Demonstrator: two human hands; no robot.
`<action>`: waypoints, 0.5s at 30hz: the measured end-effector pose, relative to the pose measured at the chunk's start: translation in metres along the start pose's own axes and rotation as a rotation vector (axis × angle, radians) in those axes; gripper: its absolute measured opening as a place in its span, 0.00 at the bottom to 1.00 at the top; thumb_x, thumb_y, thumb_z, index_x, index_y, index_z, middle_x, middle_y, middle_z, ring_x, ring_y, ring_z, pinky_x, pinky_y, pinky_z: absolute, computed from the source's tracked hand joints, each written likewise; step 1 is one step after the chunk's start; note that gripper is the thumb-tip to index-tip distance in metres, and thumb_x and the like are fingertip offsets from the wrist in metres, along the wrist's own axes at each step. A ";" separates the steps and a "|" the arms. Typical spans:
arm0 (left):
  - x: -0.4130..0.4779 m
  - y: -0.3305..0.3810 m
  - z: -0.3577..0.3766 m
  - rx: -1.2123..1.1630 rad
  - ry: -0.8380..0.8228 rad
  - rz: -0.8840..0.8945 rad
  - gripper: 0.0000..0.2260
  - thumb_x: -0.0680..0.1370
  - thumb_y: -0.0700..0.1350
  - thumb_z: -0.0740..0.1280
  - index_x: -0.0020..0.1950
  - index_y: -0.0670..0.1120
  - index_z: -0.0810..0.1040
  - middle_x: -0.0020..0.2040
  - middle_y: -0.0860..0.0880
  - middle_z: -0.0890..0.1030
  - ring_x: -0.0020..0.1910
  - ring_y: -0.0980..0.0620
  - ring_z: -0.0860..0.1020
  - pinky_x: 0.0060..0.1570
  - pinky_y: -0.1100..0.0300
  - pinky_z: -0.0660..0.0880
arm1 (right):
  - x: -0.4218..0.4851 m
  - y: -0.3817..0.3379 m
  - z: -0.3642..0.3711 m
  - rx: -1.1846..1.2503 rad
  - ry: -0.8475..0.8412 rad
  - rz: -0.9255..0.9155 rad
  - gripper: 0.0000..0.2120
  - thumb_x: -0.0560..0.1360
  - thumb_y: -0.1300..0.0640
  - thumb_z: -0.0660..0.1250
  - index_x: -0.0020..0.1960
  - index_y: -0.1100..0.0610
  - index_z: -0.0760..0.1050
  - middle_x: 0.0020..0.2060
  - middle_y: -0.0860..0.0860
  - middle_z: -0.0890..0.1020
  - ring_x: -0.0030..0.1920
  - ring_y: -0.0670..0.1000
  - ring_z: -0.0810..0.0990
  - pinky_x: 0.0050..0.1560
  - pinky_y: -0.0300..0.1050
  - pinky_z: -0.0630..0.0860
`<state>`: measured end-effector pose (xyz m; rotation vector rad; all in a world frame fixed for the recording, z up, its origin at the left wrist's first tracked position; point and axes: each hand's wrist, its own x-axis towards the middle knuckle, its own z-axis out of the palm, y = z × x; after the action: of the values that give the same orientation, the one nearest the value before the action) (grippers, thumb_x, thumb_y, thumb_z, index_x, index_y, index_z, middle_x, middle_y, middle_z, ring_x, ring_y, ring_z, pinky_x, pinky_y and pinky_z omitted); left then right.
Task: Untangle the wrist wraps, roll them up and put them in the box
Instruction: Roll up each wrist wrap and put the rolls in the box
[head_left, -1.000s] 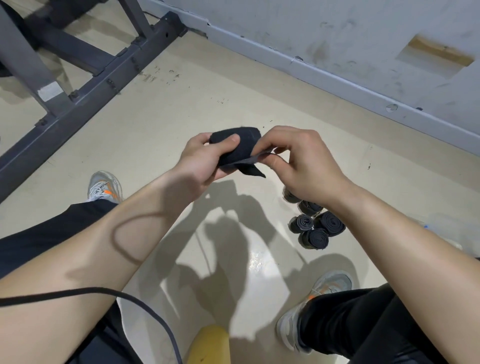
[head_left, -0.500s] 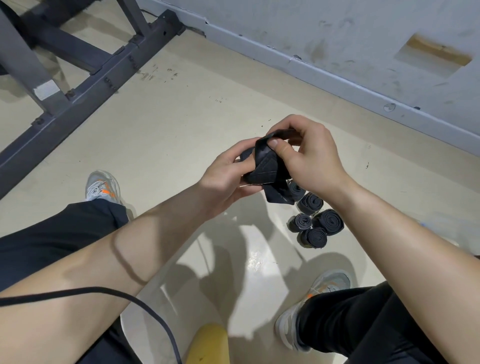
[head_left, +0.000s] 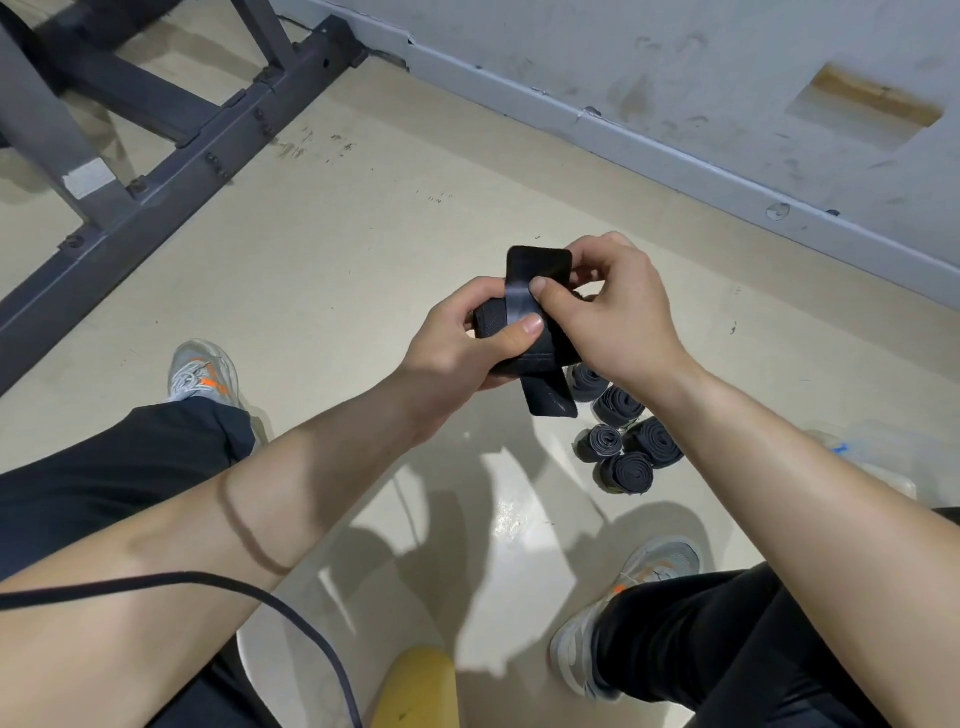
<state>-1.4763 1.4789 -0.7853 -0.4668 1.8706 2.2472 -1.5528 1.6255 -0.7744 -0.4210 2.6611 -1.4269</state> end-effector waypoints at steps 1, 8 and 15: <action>-0.001 0.000 0.001 0.001 -0.006 0.003 0.10 0.81 0.42 0.71 0.62 0.49 0.79 0.53 0.48 0.81 0.50 0.52 0.83 0.51 0.54 0.83 | 0.001 0.002 0.000 0.015 -0.005 0.029 0.07 0.75 0.55 0.73 0.40 0.48 0.77 0.45 0.48 0.77 0.45 0.45 0.77 0.47 0.33 0.71; -0.002 -0.001 0.002 0.048 -0.069 0.061 0.23 0.81 0.39 0.70 0.68 0.51 0.61 0.58 0.41 0.79 0.47 0.52 0.83 0.49 0.58 0.83 | 0.004 0.010 0.006 0.255 -0.088 0.297 0.06 0.73 0.52 0.72 0.42 0.52 0.77 0.43 0.50 0.83 0.41 0.51 0.82 0.45 0.48 0.77; -0.001 -0.006 0.001 0.108 -0.074 0.052 0.14 0.80 0.40 0.72 0.64 0.48 0.75 0.57 0.46 0.78 0.49 0.56 0.82 0.47 0.59 0.82 | 0.008 0.019 0.003 0.512 -0.220 0.568 0.05 0.73 0.58 0.72 0.46 0.53 0.77 0.40 0.54 0.82 0.38 0.54 0.78 0.44 0.50 0.72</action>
<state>-1.4734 1.4815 -0.7898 -0.3178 1.9758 2.1495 -1.5639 1.6301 -0.7913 0.2000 1.9131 -1.6480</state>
